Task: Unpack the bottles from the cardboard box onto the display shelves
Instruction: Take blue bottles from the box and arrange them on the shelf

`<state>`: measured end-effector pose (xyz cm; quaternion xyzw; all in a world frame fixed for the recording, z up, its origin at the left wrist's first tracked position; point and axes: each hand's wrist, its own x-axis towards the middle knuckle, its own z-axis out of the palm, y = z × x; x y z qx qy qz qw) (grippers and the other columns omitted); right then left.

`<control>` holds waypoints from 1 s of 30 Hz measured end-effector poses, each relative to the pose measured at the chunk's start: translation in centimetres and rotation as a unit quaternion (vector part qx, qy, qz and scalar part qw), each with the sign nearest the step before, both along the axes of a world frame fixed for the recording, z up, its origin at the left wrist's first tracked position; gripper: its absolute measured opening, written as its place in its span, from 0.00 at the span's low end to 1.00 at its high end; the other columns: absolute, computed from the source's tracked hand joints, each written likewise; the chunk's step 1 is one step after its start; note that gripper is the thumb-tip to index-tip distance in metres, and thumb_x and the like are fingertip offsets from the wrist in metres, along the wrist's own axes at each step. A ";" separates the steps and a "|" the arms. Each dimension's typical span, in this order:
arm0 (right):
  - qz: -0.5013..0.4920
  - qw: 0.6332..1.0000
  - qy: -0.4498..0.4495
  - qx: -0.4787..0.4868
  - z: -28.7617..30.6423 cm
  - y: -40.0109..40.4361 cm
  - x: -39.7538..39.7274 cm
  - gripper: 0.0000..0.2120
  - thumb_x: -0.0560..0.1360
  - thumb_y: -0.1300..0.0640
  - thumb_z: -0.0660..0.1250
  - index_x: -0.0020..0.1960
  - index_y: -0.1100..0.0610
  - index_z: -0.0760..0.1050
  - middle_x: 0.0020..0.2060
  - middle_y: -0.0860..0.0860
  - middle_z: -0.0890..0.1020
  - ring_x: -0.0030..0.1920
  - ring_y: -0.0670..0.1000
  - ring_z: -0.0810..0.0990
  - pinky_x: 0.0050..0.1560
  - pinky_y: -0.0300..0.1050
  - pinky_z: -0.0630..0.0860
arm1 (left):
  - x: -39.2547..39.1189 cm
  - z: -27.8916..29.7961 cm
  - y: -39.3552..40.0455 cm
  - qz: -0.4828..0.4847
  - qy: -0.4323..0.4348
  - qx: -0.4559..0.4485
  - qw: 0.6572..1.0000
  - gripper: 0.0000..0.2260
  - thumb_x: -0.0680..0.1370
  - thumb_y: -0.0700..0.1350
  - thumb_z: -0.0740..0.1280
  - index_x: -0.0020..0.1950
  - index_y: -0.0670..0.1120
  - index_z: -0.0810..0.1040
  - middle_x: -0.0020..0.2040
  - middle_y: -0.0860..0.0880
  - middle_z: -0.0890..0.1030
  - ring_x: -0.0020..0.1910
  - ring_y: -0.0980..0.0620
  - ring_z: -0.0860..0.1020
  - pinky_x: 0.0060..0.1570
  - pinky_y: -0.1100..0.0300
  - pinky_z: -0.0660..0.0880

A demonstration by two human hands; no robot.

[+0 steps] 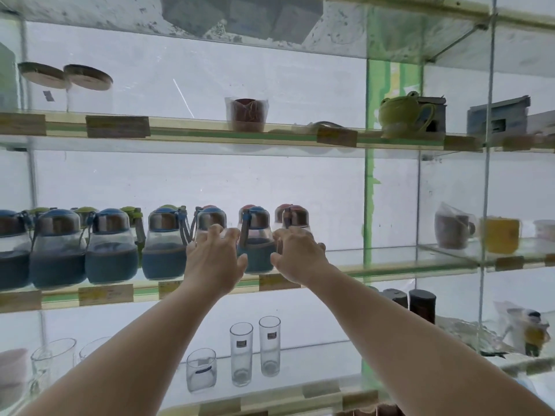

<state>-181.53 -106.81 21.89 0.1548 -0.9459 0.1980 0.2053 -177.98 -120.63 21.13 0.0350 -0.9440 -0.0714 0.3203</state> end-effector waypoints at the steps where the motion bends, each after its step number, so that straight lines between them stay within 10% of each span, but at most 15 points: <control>1: 0.005 1.000 -0.002 -0.002 0.0 0.6 0.0 0.24 0.76 0.54 0.61 0.72 0.51 0.64 0.69 0.53 0.67 0.70 0.55 0.62 0.67 0.56 0.62 | 0.0 -0.1 0.5 0.007 -0.001 -0.002 1.000 0.21 0.79 0.53 0.60 0.70 0.49 0.65 0.70 0.45 0.65 0.68 0.44 0.65 0.65 0.48 0.64; 30: 0.186 0.981 -0.043 0.028 -5.9 -2.5 6.7 0.24 0.78 0.51 0.61 0.72 0.56 0.64 0.70 0.54 0.67 0.71 0.55 0.64 0.68 0.53 0.63 | 9.5 -5.7 -0.5 0.147 -0.054 0.026 0.987 0.23 0.80 0.53 0.59 0.73 0.47 0.62 0.72 0.43 0.64 0.71 0.43 0.63 0.67 0.48 0.62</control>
